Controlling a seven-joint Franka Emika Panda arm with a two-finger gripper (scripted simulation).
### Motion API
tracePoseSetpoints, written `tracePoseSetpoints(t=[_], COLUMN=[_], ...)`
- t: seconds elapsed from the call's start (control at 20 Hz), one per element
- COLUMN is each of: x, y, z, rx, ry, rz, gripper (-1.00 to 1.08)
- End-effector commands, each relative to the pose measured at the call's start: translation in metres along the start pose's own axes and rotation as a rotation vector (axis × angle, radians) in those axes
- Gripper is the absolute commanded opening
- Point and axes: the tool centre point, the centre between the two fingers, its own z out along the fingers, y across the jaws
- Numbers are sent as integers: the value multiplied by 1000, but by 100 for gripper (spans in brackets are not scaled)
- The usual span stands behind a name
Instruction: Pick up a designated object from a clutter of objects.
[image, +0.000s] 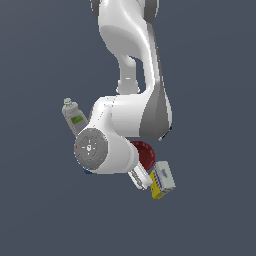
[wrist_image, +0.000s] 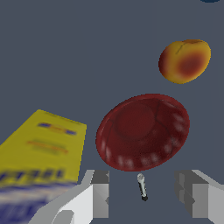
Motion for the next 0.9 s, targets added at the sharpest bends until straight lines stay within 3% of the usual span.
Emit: tracePoseSetpoints(t=[0.0, 0.45, 0.85], x=[6, 26, 34], y=[-6, -23, -30], z=[12, 53, 75], rx=[-4, -32, -54], ry=[-35, -147, -201], rz=[77, 319, 437], gripper=[28, 28, 28])
